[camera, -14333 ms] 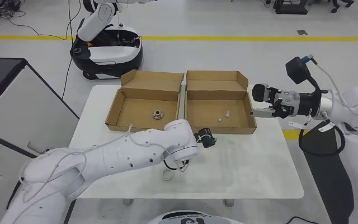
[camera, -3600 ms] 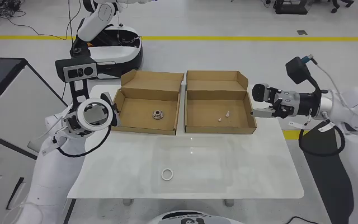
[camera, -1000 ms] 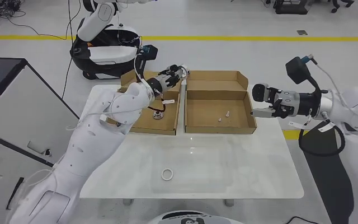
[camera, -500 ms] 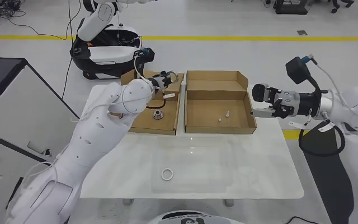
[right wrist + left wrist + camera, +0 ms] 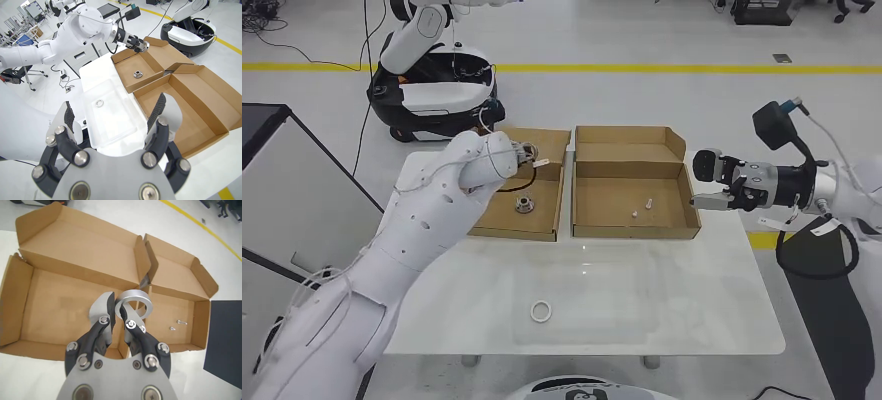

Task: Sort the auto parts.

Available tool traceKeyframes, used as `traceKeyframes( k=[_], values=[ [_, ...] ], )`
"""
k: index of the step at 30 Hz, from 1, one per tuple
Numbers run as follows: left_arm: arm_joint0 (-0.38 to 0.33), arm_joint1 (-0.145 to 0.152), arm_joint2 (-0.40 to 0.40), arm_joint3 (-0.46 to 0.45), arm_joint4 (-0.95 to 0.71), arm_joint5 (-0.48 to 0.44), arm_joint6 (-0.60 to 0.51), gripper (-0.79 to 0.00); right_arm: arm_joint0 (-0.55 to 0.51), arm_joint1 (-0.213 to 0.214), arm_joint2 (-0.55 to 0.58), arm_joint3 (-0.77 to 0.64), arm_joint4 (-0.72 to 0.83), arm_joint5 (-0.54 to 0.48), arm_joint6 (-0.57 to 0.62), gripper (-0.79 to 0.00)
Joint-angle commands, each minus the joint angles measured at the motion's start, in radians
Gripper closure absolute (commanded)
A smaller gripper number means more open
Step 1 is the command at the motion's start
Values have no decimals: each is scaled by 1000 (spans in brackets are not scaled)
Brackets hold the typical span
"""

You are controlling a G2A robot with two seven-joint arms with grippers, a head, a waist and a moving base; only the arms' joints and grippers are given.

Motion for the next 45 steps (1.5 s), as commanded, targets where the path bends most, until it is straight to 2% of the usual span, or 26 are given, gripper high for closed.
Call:
traceKeyframes(
  k=[1,7,21,39,40,42,45],
  values=[
    [-10,-5,26,44,35,12,-14,0,0,0,0,0,0,0,0,-785],
    [-33,-25,86,138,93,31,-71,0,0,0,0,0,0,0,0,-785],
    [-42,-55,140,319,122,3,-99,0,0,0,0,0,0,0,0,-785],
    [-28,-77,178,376,125,-18,-119,0,0,0,0,0,0,0,0,-785],
    [-29,-79,181,380,125,-18,-120,-92,0,0,0,0,0,0,0,-785],
    [-30,-82,183,386,123,-17,-119,-185,0,0,0,0,0,0,0,-785],
    [-32,-87,186,396,116,-13,-115,-268,0,0,0,0,0,0,0,-785]
  ],
)
